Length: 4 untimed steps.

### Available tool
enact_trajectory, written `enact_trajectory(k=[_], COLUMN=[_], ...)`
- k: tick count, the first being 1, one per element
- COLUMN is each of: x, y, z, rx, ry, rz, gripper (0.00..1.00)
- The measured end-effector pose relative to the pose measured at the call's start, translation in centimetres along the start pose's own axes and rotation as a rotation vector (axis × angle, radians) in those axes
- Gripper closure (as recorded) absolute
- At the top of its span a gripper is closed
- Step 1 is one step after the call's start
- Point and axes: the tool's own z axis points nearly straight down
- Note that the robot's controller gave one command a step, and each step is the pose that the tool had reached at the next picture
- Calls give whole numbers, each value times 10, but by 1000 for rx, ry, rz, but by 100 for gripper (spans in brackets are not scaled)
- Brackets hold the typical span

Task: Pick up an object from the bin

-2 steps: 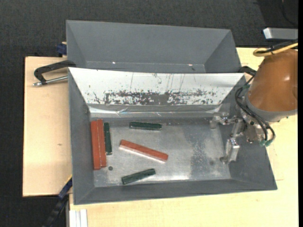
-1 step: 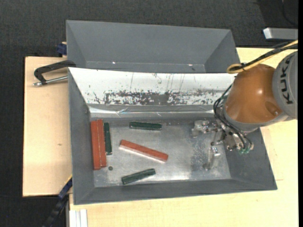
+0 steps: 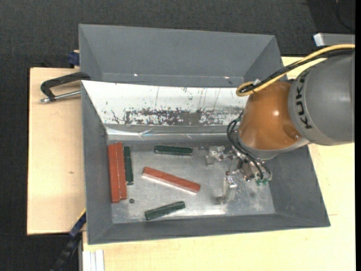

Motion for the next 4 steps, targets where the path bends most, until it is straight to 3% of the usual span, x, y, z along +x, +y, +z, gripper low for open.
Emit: enact_trajectory(k=[1,2,3,4], x=[15,-11,-11,-6], y=[29,76,76,77], z=[-7,6,6,-136], rx=[-1,0,0,0], ry=[1,-3,-3,-4], rz=[-12,257,257,206], gripper=[0,100,100,100])
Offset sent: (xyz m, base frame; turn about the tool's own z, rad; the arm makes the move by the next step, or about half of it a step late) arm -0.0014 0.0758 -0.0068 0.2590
